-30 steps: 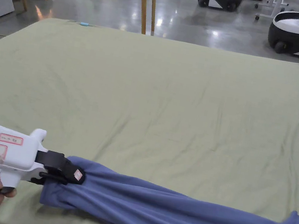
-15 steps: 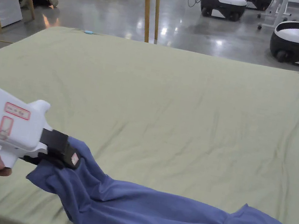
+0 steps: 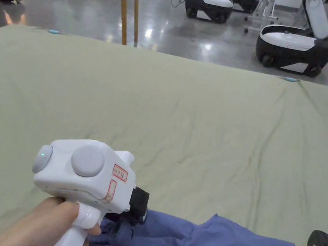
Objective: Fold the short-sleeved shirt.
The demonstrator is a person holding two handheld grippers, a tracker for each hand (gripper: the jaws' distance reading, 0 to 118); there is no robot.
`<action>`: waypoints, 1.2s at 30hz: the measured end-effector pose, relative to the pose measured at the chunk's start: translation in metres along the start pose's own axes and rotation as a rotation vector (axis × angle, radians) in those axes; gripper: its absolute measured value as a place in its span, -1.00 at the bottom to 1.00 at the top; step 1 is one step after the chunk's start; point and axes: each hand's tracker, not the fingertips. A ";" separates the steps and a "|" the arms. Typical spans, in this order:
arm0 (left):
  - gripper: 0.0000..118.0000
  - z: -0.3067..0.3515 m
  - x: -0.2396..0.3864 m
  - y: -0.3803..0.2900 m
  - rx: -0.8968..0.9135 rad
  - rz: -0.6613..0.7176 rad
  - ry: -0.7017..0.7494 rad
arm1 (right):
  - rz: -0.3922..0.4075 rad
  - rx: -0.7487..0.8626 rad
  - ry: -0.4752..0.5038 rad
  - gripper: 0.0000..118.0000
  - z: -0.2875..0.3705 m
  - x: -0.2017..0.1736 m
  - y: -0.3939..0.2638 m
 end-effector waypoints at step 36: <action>-1.00 0.078 -0.114 -0.024 0.145 0.117 -0.244 | 0.057 -0.105 0.027 -0.97 -0.036 -0.029 -0.006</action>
